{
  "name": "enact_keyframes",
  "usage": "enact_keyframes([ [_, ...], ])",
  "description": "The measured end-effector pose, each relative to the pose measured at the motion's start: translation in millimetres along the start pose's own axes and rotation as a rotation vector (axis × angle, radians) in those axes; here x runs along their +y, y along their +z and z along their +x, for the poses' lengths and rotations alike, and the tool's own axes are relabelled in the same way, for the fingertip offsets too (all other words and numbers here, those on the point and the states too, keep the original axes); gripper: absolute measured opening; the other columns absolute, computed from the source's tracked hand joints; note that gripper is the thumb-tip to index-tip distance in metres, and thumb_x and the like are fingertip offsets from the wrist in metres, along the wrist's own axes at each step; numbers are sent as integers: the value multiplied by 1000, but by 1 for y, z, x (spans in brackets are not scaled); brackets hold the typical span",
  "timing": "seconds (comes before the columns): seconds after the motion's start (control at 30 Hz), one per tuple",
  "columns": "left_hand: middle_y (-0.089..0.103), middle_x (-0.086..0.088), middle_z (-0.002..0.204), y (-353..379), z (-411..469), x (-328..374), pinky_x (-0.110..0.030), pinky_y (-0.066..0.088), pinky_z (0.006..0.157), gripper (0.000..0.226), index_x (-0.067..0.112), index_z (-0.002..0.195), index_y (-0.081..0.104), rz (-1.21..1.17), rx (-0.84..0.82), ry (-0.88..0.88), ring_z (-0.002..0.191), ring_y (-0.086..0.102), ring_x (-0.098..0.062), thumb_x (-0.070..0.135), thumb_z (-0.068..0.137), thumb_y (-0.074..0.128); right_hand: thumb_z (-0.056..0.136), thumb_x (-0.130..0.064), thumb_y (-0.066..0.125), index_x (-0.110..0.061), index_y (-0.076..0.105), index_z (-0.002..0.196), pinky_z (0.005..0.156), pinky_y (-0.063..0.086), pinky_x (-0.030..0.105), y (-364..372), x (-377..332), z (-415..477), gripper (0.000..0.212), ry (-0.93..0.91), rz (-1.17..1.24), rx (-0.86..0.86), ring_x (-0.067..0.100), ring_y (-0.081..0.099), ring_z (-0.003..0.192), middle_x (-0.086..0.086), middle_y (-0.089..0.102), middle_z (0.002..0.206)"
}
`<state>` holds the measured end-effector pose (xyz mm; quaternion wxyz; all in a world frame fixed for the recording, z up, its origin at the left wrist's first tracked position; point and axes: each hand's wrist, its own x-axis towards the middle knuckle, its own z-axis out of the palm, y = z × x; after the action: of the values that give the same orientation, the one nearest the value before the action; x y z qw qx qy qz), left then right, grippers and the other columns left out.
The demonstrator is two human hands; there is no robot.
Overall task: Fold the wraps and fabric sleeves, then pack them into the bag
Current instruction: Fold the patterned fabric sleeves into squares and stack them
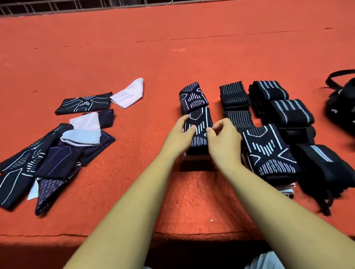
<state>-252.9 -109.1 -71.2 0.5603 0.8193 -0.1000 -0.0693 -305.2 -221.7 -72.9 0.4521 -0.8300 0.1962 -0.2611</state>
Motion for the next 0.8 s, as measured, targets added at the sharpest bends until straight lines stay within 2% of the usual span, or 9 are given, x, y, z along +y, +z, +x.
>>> enact_keyframes([
  [0.07, 48, 1, 150, 6, -3, -8, -17, 34, 104, 50, 25, 152, 36, 31, -34, -30, 133, 48, -14, 26, 103, 47, 90, -14, 62, -12, 56, 90, 82, 41, 39, 5, 9, -2, 6, -8, -30, -7, 33, 59, 91, 11, 66, 91],
  [0.17, 41, 2, 154, 7, -2, -13, -12, 27, 96, 49, 29, 153, 33, 37, -40, -49, 139, 41, -13, 30, 105, 44, 89, -16, 60, -15, 60, 89, 88, 38, 37, 9, 15, -2, 1, 16, -92, 2, 30, 55, 98, 13, 62, 97],
  [0.23, 49, 1, 150, 5, -3, -10, -18, 32, 104, 51, 31, 151, 38, -4, -28, -65, 134, 49, -16, 34, 102, 49, 90, -18, 58, -16, 62, 89, 90, 36, 35, 7, 13, 0, 4, 30, -119, -7, 29, 53, 100, 13, 60, 99],
  [0.3, 61, 2, 136, 2, -3, -8, -36, 41, 111, 54, 32, 144, 47, -120, -7, -77, 122, 60, -18, 42, 92, 56, 90, -19, 57, -16, 63, 89, 92, 35, 34, 2, 9, 4, 7, -7, -147, -18, 29, 52, 102, 14, 60, 100],
  [0.33, 64, 4, 129, -2, -2, -7, -37, 45, 107, 52, 31, 142, 49, -144, 4, -69, 116, 62, -17, 41, 92, 57, 89, -20, 57, -16, 63, 89, 94, 36, 35, -1, 5, 6, 8, -33, -163, -17, 29, 52, 104, 14, 59, 101],
  [0.4, 60, 7, 124, -16, -4, -4, -25, 43, 99, 43, 25, 140, 50, -97, 20, -45, 111, 58, -12, 34, 98, 56, 89, -21, 56, -15, 65, 90, 95, 35, 34, -8, -6, 9, 10, -91, -198, 3, 29, 51, 105, 12, 57, 102],
  [0.57, 63, -5, 121, -71, -17, -20, -29, 48, 92, 33, 18, 127, 56, -23, 154, -74, 103, 60, -16, 33, 98, 58, 85, -18, 57, -11, 67, 89, 96, 40, 40, 6, -48, 0, 13, -285, -135, -38, 32, 53, 101, 11, 55, 98],
  [0.67, 64, 0, 111, -120, -40, -46, -14, 44, 79, 26, 16, 120, 59, 149, 266, -47, 101, 59, -14, 27, 96, 61, 83, -20, 57, -10, 67, 89, 95, 42, 42, 37, -67, -18, 16, -368, -107, -163, 32, 54, 100, 14, 56, 98],
  [0.8, 60, -11, 116, -187, -72, -102, -44, 41, 99, 32, 10, 117, 61, 662, 382, 2, 113, 54, -31, 25, 89, 61, 84, -18, 59, -9, 67, 91, 95, 42, 40, 86, -74, -40, 13, -402, -167, -375, 34, 53, 102, 14, 56, 98],
])
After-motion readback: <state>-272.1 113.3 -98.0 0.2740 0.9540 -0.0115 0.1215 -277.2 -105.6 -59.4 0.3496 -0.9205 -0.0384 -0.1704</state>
